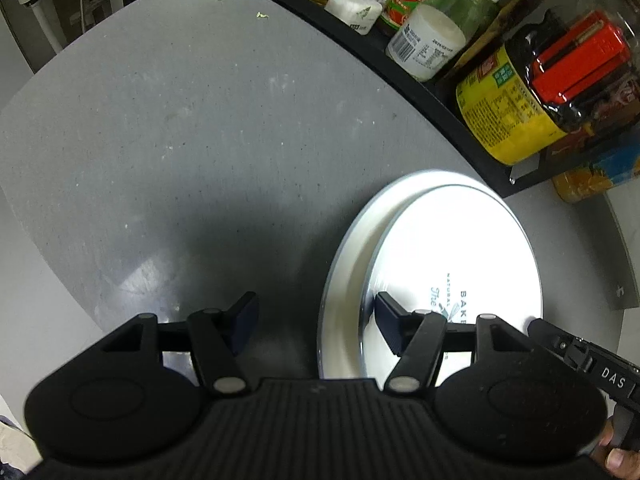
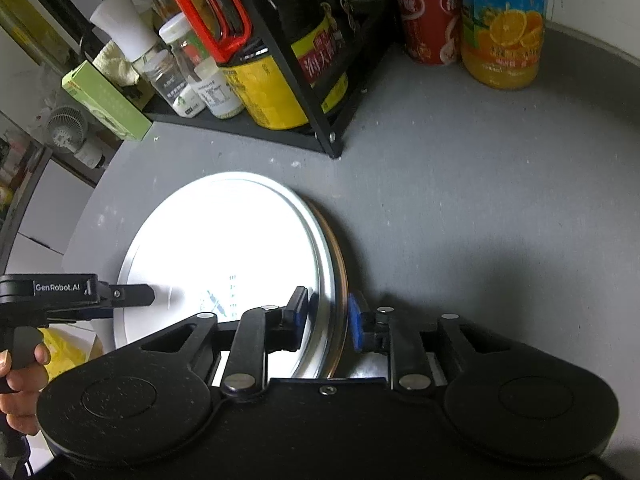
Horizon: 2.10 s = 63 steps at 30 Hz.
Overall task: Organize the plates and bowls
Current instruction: 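Lower the 'BAKERY' plate onto the stack and open the right gripper, then move the right gripper toward the red bowl holding the cream bowls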
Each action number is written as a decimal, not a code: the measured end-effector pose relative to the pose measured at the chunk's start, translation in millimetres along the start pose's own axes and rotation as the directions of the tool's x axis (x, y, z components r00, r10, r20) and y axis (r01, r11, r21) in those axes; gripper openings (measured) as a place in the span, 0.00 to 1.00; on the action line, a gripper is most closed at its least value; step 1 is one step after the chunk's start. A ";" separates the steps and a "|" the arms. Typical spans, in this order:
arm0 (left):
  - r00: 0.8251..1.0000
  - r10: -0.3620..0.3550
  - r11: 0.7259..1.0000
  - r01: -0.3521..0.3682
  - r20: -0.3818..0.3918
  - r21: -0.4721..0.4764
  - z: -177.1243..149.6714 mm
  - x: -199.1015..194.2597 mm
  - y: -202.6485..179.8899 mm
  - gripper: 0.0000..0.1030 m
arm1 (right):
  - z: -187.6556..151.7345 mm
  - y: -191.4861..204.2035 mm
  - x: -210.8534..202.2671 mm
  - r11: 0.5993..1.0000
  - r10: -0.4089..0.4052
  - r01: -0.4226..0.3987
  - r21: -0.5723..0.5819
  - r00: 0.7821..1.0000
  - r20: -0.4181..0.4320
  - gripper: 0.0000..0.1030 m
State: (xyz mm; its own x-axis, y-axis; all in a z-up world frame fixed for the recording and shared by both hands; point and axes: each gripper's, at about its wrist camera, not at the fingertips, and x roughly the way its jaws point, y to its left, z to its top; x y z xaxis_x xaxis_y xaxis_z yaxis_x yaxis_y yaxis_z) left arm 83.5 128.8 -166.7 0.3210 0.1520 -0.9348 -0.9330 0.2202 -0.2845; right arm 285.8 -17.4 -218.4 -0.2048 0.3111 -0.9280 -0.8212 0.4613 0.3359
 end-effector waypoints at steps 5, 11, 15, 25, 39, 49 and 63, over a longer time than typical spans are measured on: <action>1.000 0.021 1.000 -0.021 -0.001 0.013 -5.2 -3.2 -3.0 0.61 | -11.1 -1.1 -10.8 0.999 0.003 -0.003 0.034 1.000 0.013 0.29; 0.998 0.028 0.997 -0.032 0.048 0.075 -15.5 -24.8 -14.5 0.62 | -29.4 1.2 -48.3 0.997 -0.008 0.000 0.076 0.995 0.101 0.54; 0.998 0.009 0.996 -0.015 0.070 0.091 -29.0 -49.3 -22.0 0.68 | -42.5 3.2 -77.9 0.994 -0.012 -0.004 0.108 0.989 0.151 0.67; 0.990 -0.041 0.980 0.013 0.138 0.196 -62.2 -91.4 -41.2 0.81 | -70.6 10.9 -130.9 0.992 -0.033 -0.002 0.126 0.962 0.273 0.93; 0.982 -0.101 0.938 0.040 0.163 0.344 -115.6 -132.5 -71.1 0.89 | -122.3 13.0 -199.1 0.982 -0.057 -0.019 0.186 0.918 0.392 1.00; 0.979 -0.153 0.889 0.077 0.135 0.451 -150.6 -143.0 -108.1 0.90 | -161.0 -7.9 -231.5 0.959 -0.172 0.050 0.277 0.883 0.436 1.00; 0.974 -0.221 0.822 0.160 0.047 0.546 -186.3 -134.5 -166.7 0.90 | -208.9 -41.3 -251.3 0.916 -0.261 0.084 0.393 0.868 0.422 1.00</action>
State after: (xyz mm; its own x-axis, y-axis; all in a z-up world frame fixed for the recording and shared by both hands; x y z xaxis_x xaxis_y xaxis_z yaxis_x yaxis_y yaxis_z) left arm 165.6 -107.9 -33.1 0.5262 0.1449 -0.8379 -0.6273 0.7314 -0.2675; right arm 259.9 -288.2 -32.7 0.2614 0.5007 -0.8252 -0.5598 0.7751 0.2930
